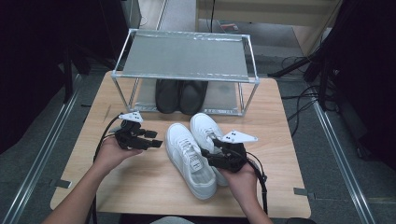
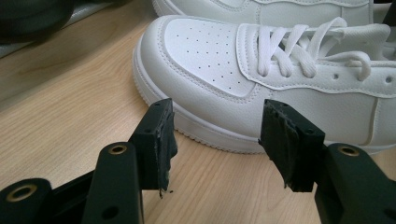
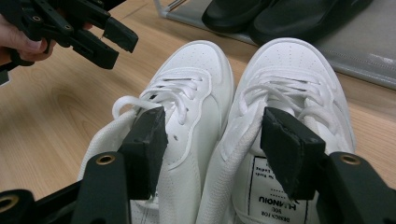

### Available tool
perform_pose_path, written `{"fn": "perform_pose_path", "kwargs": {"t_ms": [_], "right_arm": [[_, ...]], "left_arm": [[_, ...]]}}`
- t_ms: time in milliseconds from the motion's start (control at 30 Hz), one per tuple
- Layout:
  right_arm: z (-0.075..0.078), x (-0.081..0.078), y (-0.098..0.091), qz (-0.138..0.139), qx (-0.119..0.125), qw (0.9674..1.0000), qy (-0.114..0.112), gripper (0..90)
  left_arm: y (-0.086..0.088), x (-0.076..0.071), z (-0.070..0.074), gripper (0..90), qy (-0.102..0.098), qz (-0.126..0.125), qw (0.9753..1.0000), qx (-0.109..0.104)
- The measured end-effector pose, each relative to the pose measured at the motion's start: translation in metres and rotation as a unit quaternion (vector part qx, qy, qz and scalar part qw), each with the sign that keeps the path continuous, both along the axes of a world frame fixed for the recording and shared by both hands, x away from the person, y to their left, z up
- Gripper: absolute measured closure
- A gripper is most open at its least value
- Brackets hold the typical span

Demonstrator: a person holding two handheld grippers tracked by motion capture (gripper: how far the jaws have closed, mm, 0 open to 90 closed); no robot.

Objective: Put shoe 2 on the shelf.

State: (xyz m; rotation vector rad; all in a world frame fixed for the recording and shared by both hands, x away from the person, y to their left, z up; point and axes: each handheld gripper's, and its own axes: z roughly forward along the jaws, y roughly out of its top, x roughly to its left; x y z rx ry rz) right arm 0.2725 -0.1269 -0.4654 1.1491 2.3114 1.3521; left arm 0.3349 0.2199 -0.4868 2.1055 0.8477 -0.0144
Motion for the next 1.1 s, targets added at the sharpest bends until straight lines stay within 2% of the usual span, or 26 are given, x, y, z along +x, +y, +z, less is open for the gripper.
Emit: {"fn": "perform_pose_path", "kwargs": {"t_ms": [267,300,400,433,567,633,667,800,1100], "right_arm": [[0.001,-0.009,0.004,0.002,-0.014,0.9999,-0.007,36.0],[-0.002,-0.009,0.007,-0.002,-0.023,0.9997,-0.004,34.5],[-0.005,-0.007,0.008,-0.001,-0.027,0.9996,0.002,34.5],[-0.007,-0.007,0.011,0.003,-0.036,0.9993,0.008,34.6],[-0.01,-0.008,0.016,0.002,-0.05,0.9988,-0.001,34.2],[-0.011,-0.008,0.016,0.002,-0.057,0.9984,-0.004,35.3],[-0.013,-0.008,0.019,0.0,-0.075,0.9971,-0.01,37.0],[-0.015,-0.009,0.021,-0.001,-0.09,0.9957,-0.021,42.6],[-0.015,-0.007,0.02,0.005,-0.085,0.9963,-0.014,53.3]], "left_arm": [[0.003,0.0,0.0,44.9,0.001,0.005,1.0,-0.001],[0.003,0.0,0.0,44.9,0.001,0.005,1.0,-0.001],[0.002,0.0,0.0,44.9,0.001,0.003,1.0,0.0],[0.002,0.0,0.0,44.9,0.002,0.001,1.0,0.002],[0.001,0.001,-0.001,44.9,0.002,0.001,1.0,0.002],[0.001,0.0,-0.001,44.9,0.002,0.001,1.0,0.003],[0.001,0.0,0.0,45.0,-0.002,0.001,1.0,0.001],[0.002,-0.001,0.001,45.0,-0.007,0.001,1.0,-0.002],[0.003,0.0,0.001,45.0,-0.006,0.006,1.0,-0.001]]}}
